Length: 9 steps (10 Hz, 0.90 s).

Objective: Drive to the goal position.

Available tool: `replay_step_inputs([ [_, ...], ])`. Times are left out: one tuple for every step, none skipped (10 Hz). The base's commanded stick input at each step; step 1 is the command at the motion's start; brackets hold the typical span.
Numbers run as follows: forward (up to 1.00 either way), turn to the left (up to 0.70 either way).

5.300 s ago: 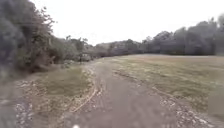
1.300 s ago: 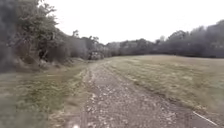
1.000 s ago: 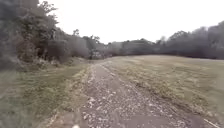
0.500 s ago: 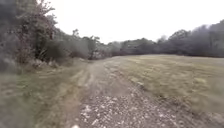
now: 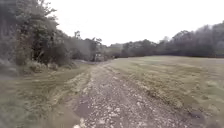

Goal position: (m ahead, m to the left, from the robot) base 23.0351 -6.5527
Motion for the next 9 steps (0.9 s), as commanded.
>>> replay_step_inputs([
  [0.6, 0.0],
  [0.6, 0.0],
  [0.6, 0.0],
  [0.6, 0.01],
  [0.6, 0.05],
  [0.6, 0.1],
  [0.6, 0.13],
  [0.6, 0.15],
  [0.6, 0.15],
])
